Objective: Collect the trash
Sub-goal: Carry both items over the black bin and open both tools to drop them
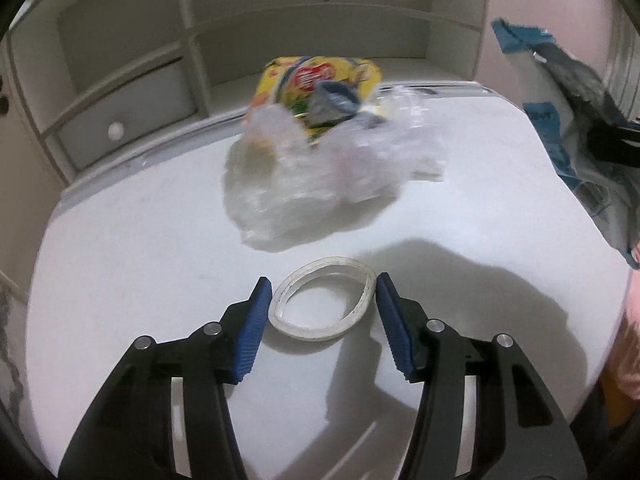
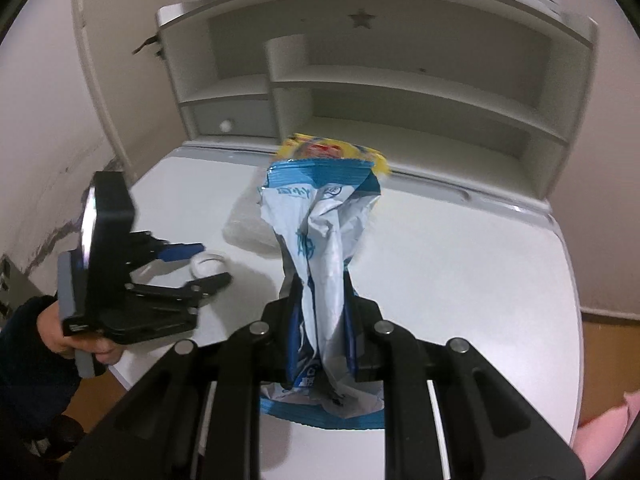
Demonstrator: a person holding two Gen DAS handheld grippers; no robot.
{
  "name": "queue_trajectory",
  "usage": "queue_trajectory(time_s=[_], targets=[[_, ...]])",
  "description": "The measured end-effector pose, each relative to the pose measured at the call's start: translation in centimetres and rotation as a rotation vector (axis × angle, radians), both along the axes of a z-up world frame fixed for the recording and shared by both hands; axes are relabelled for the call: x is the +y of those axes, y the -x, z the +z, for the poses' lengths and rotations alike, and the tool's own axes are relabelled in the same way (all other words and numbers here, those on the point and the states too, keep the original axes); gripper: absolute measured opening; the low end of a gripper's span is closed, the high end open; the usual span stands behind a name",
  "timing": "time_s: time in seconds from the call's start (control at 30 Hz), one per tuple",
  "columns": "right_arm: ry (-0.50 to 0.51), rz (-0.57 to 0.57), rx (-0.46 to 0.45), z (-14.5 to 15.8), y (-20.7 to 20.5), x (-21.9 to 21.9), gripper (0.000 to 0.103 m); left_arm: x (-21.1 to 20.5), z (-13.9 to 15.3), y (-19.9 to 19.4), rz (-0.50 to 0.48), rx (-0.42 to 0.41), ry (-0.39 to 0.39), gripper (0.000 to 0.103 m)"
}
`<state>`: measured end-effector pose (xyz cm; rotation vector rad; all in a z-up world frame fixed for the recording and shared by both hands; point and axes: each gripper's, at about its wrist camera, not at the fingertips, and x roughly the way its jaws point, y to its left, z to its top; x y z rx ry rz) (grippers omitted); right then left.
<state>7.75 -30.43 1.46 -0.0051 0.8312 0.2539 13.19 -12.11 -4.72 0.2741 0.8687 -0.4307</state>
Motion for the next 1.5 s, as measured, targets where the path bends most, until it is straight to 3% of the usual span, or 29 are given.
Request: queue_trajectory(time_s=[0.27,0.57,0.73,1.0,1.23,1.5], targets=[[-0.044,-0.24,0.01,-1.0,6.8,-9.8,0.018,-7.8,3.7,3.7,-0.155,-0.069,0.083,0.052],[-0.058,-0.602,0.029,-3.0,18.1,-22.9,0.018,-23.6,4.7,12.3,-0.504,-0.067,0.142,0.052],[-0.057,-0.795,0.063,-5.3,25.0,-28.9,0.018,-31.4,3.5,17.6,-0.681,-0.037,0.158,0.052],[-0.073,-0.997,0.121,-9.0,32.5,-33.8,0.018,-40.0,-0.6,24.3,-0.875,0.004,0.139,0.052],[-0.106,-1.09,0.16,-12.1,35.9,-35.8,0.018,-43.2,-4.5,26.4,-0.943,0.041,0.092,0.052],[-0.148,-1.106,0.186,-14.6,35.5,-36.4,0.018,-45.5,-7.7,25.7,-0.957,0.093,0.069,0.052]])
